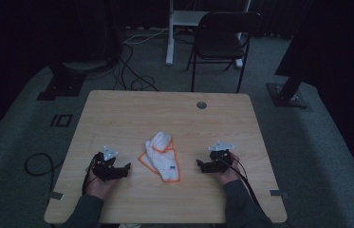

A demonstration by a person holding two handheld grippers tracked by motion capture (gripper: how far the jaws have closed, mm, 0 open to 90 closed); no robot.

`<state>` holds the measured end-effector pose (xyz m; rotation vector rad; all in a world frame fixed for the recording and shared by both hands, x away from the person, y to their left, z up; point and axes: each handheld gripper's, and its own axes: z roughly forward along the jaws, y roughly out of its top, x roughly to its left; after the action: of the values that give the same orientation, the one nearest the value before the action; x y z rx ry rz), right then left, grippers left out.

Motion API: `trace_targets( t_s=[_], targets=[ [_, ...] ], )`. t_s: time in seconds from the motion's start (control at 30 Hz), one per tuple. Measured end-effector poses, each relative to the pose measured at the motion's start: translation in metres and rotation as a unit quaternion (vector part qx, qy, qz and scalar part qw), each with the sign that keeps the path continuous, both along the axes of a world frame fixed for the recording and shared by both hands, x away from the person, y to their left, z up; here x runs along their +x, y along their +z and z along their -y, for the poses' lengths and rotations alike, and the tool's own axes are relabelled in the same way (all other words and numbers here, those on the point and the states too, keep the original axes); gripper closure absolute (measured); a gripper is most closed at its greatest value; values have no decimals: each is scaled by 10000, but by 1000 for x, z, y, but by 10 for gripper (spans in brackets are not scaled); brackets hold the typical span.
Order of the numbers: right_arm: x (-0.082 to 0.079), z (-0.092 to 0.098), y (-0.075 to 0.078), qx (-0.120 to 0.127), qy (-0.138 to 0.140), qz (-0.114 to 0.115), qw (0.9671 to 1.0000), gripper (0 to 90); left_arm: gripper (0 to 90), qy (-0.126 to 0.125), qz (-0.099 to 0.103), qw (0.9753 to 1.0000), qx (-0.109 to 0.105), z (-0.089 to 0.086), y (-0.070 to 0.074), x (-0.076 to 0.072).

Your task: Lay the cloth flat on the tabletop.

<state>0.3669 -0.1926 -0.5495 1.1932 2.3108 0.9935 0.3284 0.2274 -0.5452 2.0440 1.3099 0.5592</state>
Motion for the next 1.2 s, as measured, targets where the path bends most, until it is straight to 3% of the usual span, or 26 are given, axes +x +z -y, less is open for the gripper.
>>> trace_targets(
  t_s=[0.3, 0.47, 0.67, 0.83, 1.0, 1.2],
  targets=[
    [-1, -1, 0, -14, 22, -9, 10000, 134, 203, 51, 56, 10000, -22, -1, 0, -2],
    [-3, -1, 4, -39, 18, -55, 10000, 253, 248, 80, 95, 9999, -31, -1, 1, -3],
    [-7, -5, 6, -23, 87, -76, 9999, 299, 318, -6, 122, 9999, -54, -1, 1, -4],
    [-15, -12, 11, -18, 239, 84, 9997, 394, 364, -80, 81, 9999, -41, 0, 3, -4],
    [-24, -17, 19, 179, 429, 275, 9985, 526, 413, -165, -2, 9999, -36, 2, 5, -4],
    [-33, -25, 25, 285, 639, 388, 9968, 592, 446, -356, 104, 9992, -124, 9, 14, -3]
  ],
)
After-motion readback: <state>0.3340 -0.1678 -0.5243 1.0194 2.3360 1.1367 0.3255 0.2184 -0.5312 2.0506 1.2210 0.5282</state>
